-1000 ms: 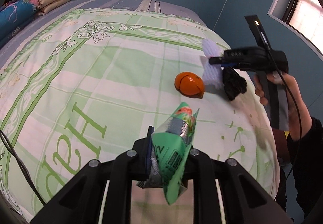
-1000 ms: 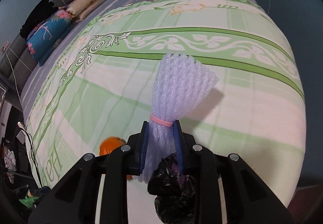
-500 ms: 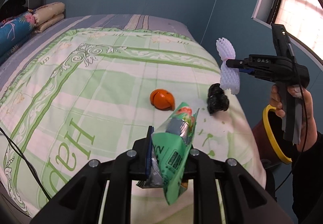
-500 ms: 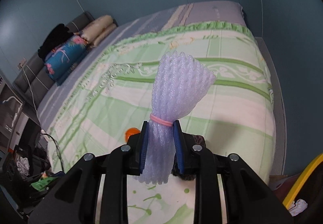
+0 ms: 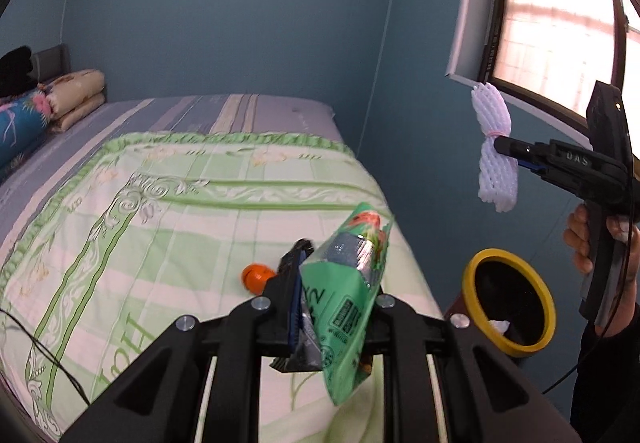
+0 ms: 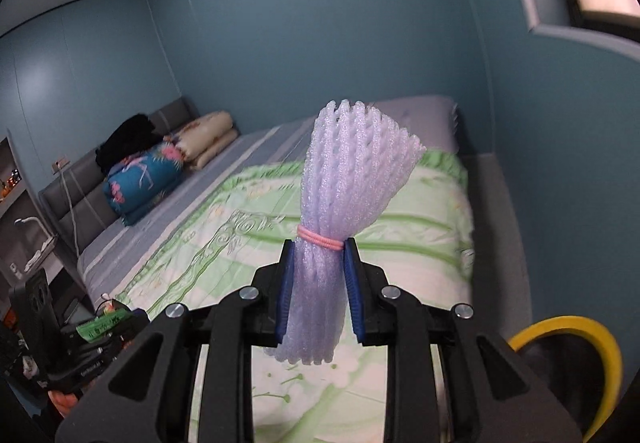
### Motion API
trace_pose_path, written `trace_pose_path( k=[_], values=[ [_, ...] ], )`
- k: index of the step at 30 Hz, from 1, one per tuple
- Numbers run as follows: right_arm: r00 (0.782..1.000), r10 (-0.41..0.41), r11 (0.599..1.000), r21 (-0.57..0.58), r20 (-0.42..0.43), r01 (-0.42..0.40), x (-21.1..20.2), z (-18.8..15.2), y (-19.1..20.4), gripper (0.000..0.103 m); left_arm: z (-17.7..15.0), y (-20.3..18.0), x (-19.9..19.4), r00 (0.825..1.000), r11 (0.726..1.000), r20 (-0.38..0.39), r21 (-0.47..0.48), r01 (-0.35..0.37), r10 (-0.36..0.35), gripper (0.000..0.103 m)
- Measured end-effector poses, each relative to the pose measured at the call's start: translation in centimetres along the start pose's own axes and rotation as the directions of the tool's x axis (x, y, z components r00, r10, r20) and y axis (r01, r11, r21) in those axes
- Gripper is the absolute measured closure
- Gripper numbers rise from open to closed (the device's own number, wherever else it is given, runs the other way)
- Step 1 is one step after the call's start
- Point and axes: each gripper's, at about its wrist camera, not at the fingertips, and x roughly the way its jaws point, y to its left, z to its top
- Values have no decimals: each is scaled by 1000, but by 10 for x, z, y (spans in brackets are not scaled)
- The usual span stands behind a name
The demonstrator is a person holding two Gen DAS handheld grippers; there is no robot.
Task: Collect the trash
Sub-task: 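Carry the green packet and lilac mesh net with both tools over the yellow bin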
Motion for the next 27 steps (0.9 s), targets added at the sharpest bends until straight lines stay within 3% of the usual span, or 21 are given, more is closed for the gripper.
trace_pose_path(
  k=[7, 14, 27],
  values=[
    [991, -100, 995, 20, 92, 98, -73, -4, -39, 80, 20, -62, 4, 995, 992, 20, 79, 97, -98, 87],
    [968, -207, 978, 69, 142, 198, -127, -23, -80, 80, 28, -129, 19, 979, 966, 3, 161, 202, -205, 87],
    [939, -324, 940, 148, 116, 306, -155, -72, -129, 80, 19, -212, 66, 953, 916, -76, 261, 303, -294, 87]
  ],
)
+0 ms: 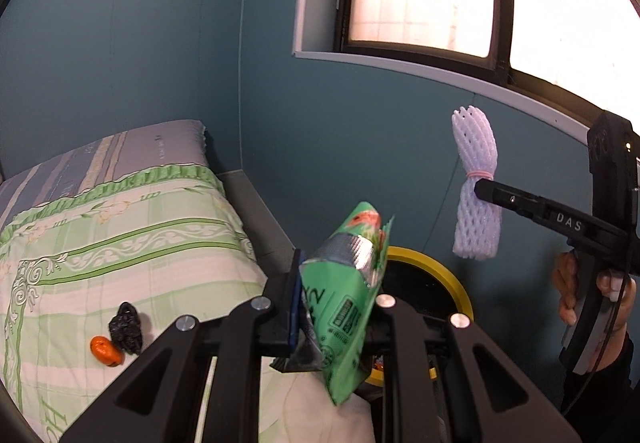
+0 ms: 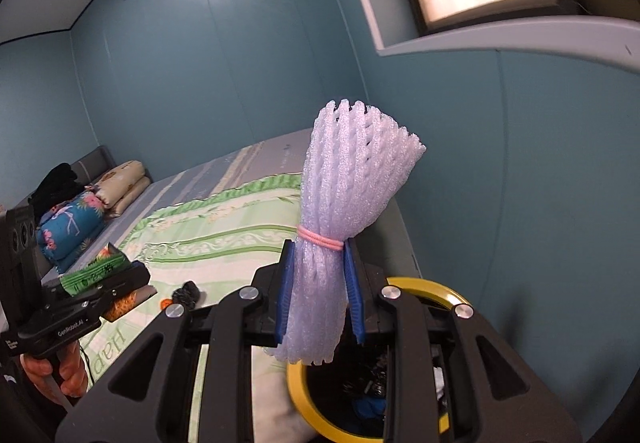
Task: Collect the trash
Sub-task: 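Carry the green packet and lilac mesh net with both tools over the yellow bin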
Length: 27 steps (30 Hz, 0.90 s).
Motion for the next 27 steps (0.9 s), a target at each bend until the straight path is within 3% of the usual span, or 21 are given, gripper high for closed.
trace_pose_path(
  k=[15, 27],
  values=[
    [988, -115, 992, 43, -106, 120, 25, -62, -53, 80, -12, -39, 82, 994, 997, -96, 32, 65, -61, 87],
    [964, -184, 979, 50, -194, 197, 67, -85, -73, 79, -36, -51, 148, 973, 995, -209, 7, 100, -96, 87]
  ],
)
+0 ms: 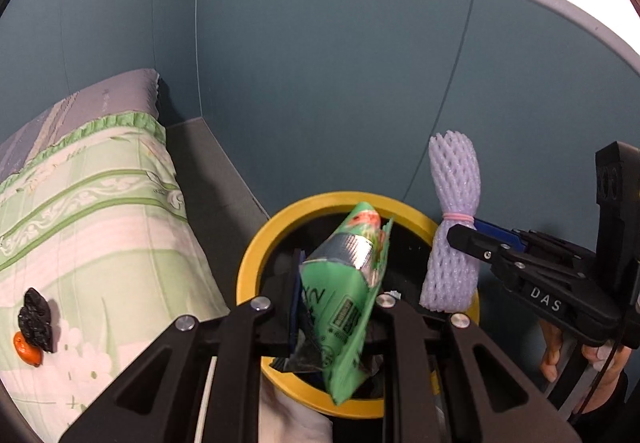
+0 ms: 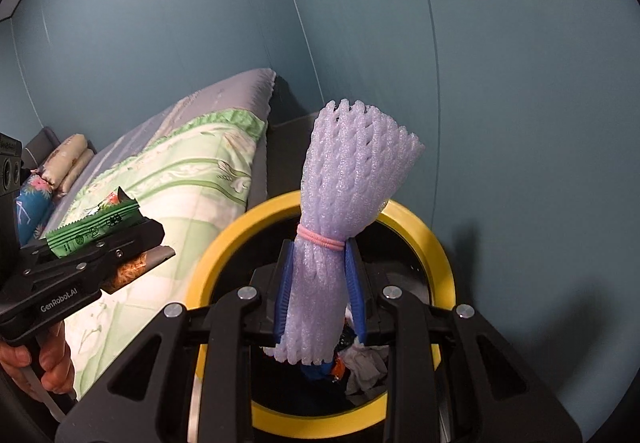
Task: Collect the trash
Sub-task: 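Carry the green packet and lilac mesh net with both tools over the yellow bin, then open the left tool to drop the packet while the right tool drops the mesh net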
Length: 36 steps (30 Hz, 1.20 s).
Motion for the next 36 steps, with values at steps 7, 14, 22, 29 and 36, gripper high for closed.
trace_pose_path(
  k=[7, 14, 22, 29, 36],
  values=[
    [1000, -19, 1000, -3, -22, 18, 12, -4, -3, 79, -6, 0, 30, 999, 1000, -50, -17, -3, 2, 87],
    [998, -12, 1000, -7, -67, 11, 28, -9, 1, 78, -9, -2, 48, 997, 1000, -80, -29, -10, 8, 87],
    [997, -4, 1000, 6, -72, 4, 27, -6, 1, 74, -11, -1, 58, 996, 999, -94, -48, -6, 1, 79],
    [997, -11, 999, 32, -71, 13, 27, -6, -4, 61, -13, 5, 57, 996, 996, -90, -86, -19, 12, 56],
    [999, -17, 998, 57, -52, 20, 21, -4, -9, 58, -11, 14, 50, 998, 993, -55, -107, -41, 36, 24]
  ],
)
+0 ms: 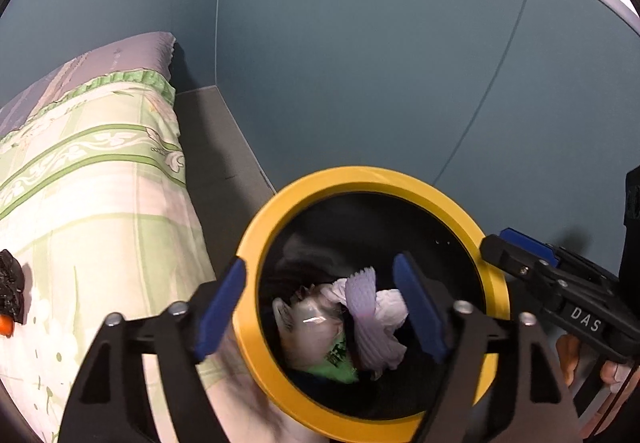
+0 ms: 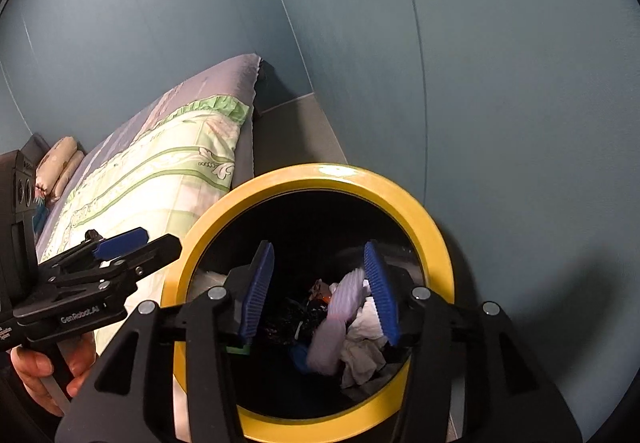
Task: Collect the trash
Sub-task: 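Open the left tool to drop the packet while the right tool drops the mesh net, then move both tools back over the orange and black bag on the bed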
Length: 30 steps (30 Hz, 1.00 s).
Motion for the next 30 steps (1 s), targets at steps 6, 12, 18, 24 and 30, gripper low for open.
trace_pose_path(
  k=[6, 12, 18, 24, 30],
  values=[
    [999, -19, 1000, -3, 42, 19, -14, 4, 3, 52, 1, 4, -12, 999, 1000, 36, -11, -7, 7, 14],
    [997, -27, 1000, 1, 75, 27, -25, 8, 6, 39, 3, 12, -28, 997, 1000, 70, -16, -23, 24, 9],
    [991, -27, 1000, 7, 131, 26, -41, 15, 13, 21, 6, 25, -62, 989, 998, 138, -40, -41, 47, 8],
    [982, -3, 1000, -17, 189, 6, -58, 21, 31, 10, 6, 48, -99, 977, 995, 201, -78, -59, 74, 8],
    [978, 66, 996, -74, 198, -53, -61, 30, 62, 8, 3, 75, -130, 964, 989, 241, -121, -85, 112, 8]
  ],
)
